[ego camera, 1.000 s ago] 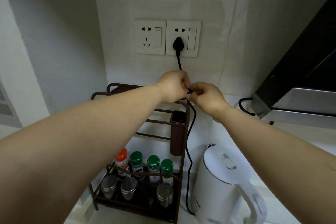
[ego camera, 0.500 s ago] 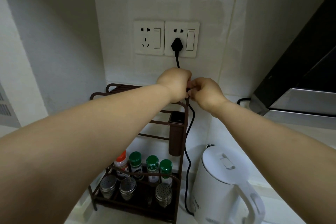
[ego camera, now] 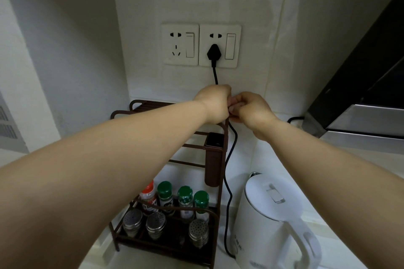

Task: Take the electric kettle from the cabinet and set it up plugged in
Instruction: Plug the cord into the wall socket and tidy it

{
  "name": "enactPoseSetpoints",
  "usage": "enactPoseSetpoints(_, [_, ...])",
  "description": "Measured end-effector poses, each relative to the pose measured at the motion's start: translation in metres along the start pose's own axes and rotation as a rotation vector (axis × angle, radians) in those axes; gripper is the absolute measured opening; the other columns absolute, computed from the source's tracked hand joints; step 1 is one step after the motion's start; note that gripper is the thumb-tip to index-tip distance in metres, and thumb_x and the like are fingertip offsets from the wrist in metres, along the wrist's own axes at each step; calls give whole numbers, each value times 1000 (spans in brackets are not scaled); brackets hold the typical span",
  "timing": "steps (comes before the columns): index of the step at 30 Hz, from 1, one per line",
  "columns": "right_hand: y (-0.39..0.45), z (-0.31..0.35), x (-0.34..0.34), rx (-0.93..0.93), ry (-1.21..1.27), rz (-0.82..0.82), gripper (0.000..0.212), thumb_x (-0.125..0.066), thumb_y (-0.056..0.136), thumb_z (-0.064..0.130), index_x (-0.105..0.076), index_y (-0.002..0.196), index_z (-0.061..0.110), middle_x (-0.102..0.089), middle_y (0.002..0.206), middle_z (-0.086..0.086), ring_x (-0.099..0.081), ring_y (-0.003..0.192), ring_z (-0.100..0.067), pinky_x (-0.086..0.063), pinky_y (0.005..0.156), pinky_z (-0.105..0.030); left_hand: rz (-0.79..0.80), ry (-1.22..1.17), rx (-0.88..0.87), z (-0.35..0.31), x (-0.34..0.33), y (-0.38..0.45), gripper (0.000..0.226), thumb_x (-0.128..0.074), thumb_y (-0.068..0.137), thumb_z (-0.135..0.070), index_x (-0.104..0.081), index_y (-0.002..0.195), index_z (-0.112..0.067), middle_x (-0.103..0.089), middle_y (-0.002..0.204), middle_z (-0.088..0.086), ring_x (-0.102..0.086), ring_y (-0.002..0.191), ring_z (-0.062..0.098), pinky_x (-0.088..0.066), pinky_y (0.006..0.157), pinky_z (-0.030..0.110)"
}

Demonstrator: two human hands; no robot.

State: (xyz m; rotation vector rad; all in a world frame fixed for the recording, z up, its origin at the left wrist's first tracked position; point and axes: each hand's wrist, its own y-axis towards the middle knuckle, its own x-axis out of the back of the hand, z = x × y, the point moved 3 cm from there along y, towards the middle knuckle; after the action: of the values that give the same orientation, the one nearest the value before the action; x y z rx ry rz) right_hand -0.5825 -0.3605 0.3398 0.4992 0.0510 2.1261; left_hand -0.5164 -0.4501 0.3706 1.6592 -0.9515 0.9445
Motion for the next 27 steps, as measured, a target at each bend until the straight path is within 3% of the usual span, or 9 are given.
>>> enactPoseSetpoints(4, [-5,-5,-5,-3,15,67,32,-59,81,-10,-61,108,7,-62,95,-9,-59,95,-24,-50,95,-39,43,-70,-20,0,0,-5,17,-55,82,-1,-43,83,-14,-51,91,6,-49,84,22,-40,70,29])
enactPoseSetpoints(10, [-1,-6,-14,65,-46,-5,24,-75,73,2,-62,90,15,-59,78,2,-59,85,-20,-52,83,-32,49,25,-46,2,9,-5,19,-53,82,0,-46,76,-17,-53,90,3,-49,83,19,-40,69,28])
enactPoseSetpoints(14, [4,-8,-15,99,-178,-83,16,-73,77,9,-68,92,11,-66,87,-6,-63,89,-24,-54,84,-35,10,100,-48,5,23,-5,18,-52,80,-2,-56,82,-19,-61,94,2,-53,85,19,-47,74,31])
enactPoseSetpoints(17, [5,-4,-18,189,-330,-138,10,-68,79,7,-69,89,9,-61,80,0,-58,82,-18,-48,73,-26,-71,93,15,14,29,-7,15,-53,81,-3,-57,82,-18,-63,98,6,-56,88,22,-48,74,32])
enactPoseSetpoints(21, [6,-3,-20,232,-404,-168,14,-67,79,8,-65,92,10,-56,82,2,-54,80,-14,-40,67,-21,0,33,91,23,21,-11,24,-49,83,-2,-66,98,-12,-66,109,8,-60,99,24,-50,85,31])
enactPoseSetpoints(24, [4,-5,-19,193,-353,-166,26,-72,77,14,-56,97,11,-54,82,2,-51,73,-13,-35,53,-17,47,-26,125,26,17,-16,31,-47,87,-2,-67,109,-12,-66,118,7,-59,108,23,-45,85,24])
enactPoseSetpoints(27, [-3,-7,-12,96,-300,-128,35,-77,73,22,-55,98,12,-57,88,-2,-56,79,-18,-40,57,-21,102,-15,131,25,16,-25,34,-43,92,-6,-64,118,-13,-61,128,6,-55,118,23,-42,93,25])
